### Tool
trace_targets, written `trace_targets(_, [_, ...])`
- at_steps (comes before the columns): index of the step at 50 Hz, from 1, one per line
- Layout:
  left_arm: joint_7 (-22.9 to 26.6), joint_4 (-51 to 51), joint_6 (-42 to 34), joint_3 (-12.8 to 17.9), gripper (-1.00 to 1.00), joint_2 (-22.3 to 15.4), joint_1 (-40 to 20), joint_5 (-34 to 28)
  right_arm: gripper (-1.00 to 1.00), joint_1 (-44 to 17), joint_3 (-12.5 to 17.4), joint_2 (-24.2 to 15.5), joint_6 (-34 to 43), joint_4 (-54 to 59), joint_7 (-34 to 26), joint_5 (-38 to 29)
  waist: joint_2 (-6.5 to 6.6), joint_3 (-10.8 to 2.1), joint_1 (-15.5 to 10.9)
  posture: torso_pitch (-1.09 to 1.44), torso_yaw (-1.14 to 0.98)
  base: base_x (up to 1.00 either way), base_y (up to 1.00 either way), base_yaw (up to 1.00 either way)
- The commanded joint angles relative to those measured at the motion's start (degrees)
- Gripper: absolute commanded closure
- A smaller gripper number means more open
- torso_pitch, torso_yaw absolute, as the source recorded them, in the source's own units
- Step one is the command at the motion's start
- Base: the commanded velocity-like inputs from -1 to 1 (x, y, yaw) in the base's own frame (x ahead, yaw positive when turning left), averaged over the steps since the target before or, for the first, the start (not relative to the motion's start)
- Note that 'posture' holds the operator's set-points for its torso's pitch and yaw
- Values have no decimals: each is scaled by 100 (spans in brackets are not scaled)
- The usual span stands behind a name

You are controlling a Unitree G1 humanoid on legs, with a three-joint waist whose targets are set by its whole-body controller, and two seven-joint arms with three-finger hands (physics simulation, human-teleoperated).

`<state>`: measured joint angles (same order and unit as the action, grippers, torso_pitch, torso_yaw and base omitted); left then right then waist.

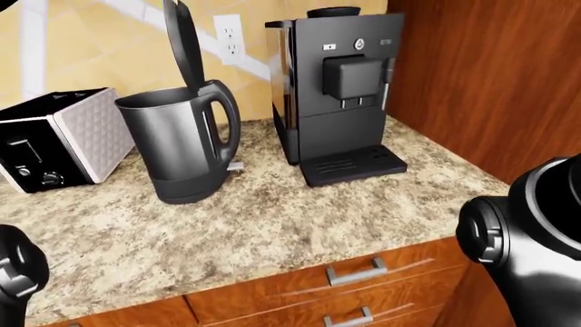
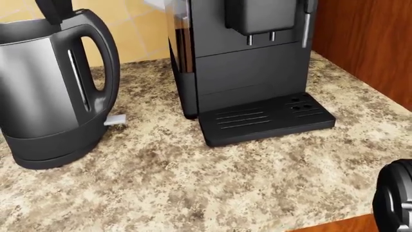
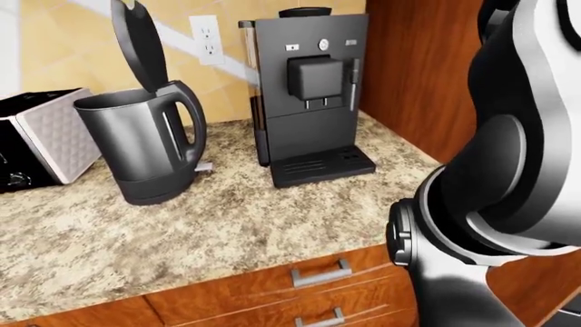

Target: Close the lid of the electric kettle.

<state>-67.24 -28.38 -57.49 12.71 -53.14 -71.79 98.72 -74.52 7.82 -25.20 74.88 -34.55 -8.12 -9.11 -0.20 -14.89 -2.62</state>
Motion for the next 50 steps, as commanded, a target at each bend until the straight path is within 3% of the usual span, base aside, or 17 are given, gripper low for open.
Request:
trace_targets(1, [-16, 58, 101, 77, -100, -31, -128, -59, -100, -154, 9, -35, -89, 19, 16, -4, -10, -43, -4, -55, 0, 0, 0, 0])
trace_targets(7, [24, 54, 114, 85, -100, -25, -102, -111, -100, -133, 2, -28, -96, 18, 20, 13, -17, -172, -26, -58, 0, 0, 0, 0])
trace_targets(15, [252, -6, 101, 101, -100, 79, -48, -171, -100, -144, 3, -43, -82, 11, 13, 25, -20, -239, -38, -58, 0, 0, 0, 0])
trace_targets(17, [285, -74, 214, 141, -100, 132, -8, 51, -100, -153, -1, -44, -69, 6, 13, 22, -25, -222, -40, -56, 0, 0, 0, 0])
trace_targets(27, [211, -24, 176, 68, -100, 79, 3, -85, -100, -137, -13, -31, -91, 8, 2, 10, -27, -122, -30, -53, 0, 0, 0, 0])
trace_targets(41, [75, -134, 83, -7, -100, 49, -187, 183, -100, -112, -40, 0, -96, 2, -13, -27, -60, -102, -67, -53, 0, 0, 0, 0])
trace_targets(45, [158, -228, -98, -126, -100, 148, -134, 58, -100, -104, -42, 10, -104, 9, -23, -35, -67, -101, -84, -53, 0, 0, 0, 0])
trace_targets(50, [154, -364, -334, -260, -100, 546, -90, -84, -100, -85, -54, 25, -138, 39, -32, -46, -74, -109, -101, -53, 0, 0, 0, 0])
